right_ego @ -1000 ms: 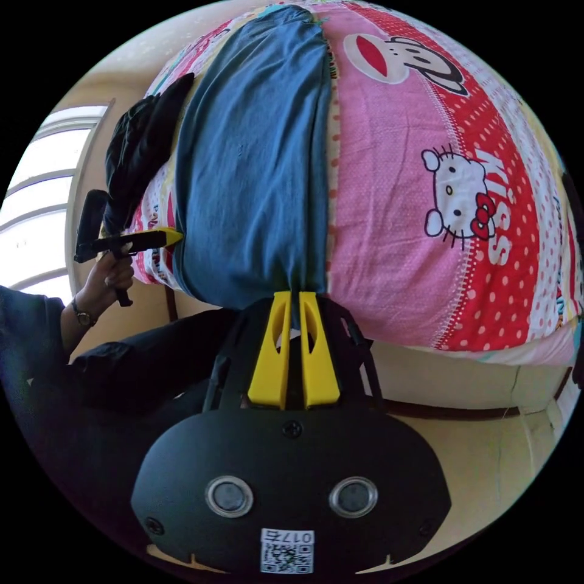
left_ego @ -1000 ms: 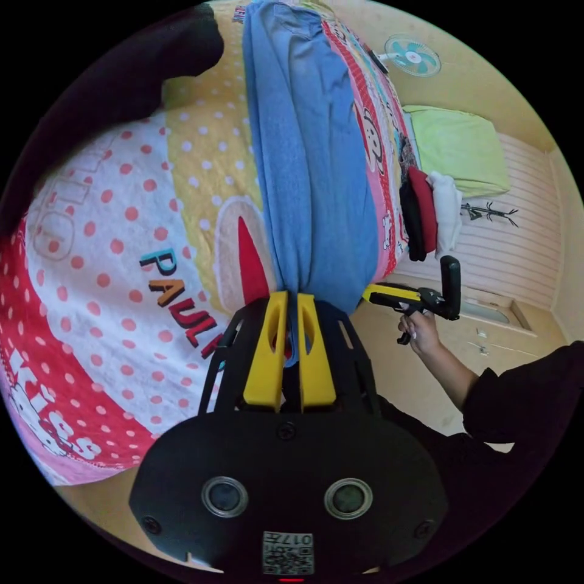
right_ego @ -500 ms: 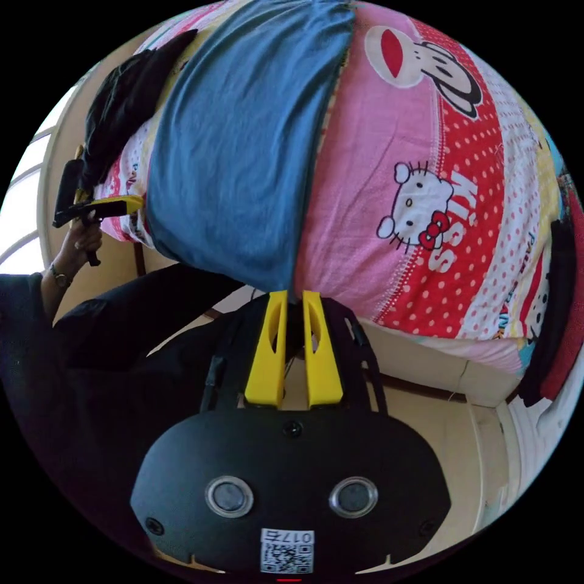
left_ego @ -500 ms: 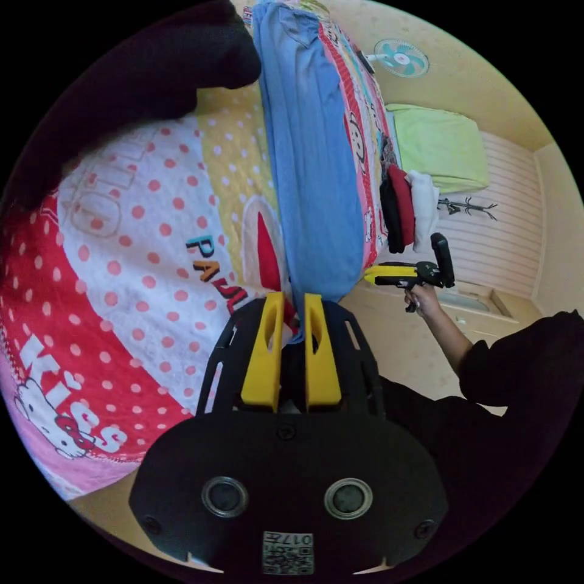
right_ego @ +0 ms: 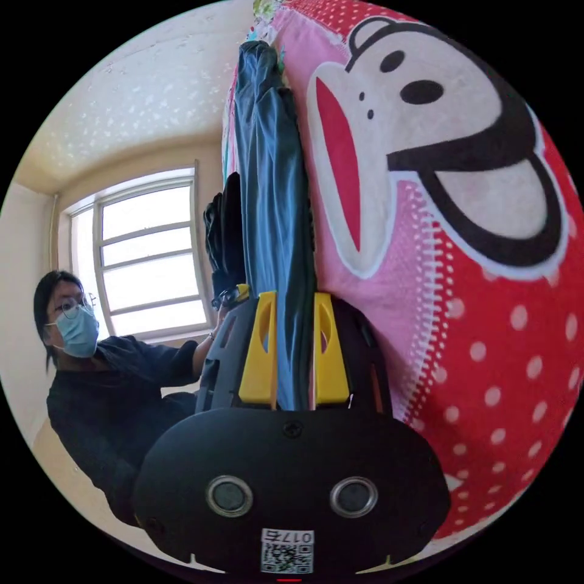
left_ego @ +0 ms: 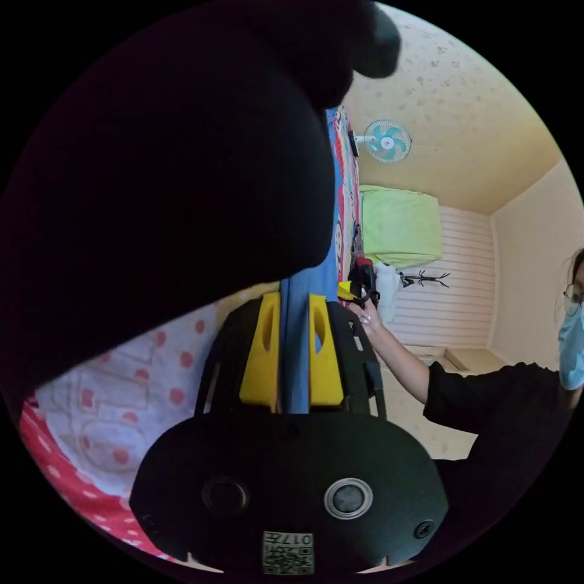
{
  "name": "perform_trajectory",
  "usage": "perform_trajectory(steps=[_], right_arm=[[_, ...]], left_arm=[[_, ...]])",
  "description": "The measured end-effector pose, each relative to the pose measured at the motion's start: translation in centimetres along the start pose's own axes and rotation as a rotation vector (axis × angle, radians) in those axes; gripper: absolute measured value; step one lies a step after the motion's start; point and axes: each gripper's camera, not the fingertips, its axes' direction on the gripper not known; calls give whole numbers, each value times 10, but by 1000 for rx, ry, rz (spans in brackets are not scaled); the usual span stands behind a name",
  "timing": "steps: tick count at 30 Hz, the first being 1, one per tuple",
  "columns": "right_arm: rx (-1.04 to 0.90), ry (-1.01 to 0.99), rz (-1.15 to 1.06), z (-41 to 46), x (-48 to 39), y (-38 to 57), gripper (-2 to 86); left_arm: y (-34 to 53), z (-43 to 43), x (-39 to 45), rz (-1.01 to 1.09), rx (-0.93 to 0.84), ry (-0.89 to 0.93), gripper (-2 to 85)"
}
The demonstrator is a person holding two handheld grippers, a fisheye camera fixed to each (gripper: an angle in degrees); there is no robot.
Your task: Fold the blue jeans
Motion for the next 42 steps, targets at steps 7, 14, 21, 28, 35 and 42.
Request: perform_trajectory(steps=[7, 14, 21, 28, 35, 42], right_arm=[[14, 7, -105, -1, -66, 22, 27], [0, -89, -381, -51, -245, 150, 6], [82, -116, -908, -120, -489, 242, 2], [80, 75, -1084, -134, -589, 222, 3], [68, 303, -764, -115, -514, 96, 7], [95, 363, -562, -85, -418, 61, 18]], left_arm=[[31, 9, 25, -50, 105, 59, 1], [137, -54, 201, 292, 129, 264, -7], [200, -136, 437, 770, 256, 276, -7], [155, -152, 487, 668, 388, 100, -6], [47, -94, 397, 452, 309, -119, -4], [0, -16, 282, 289, 239, -267, 5]])
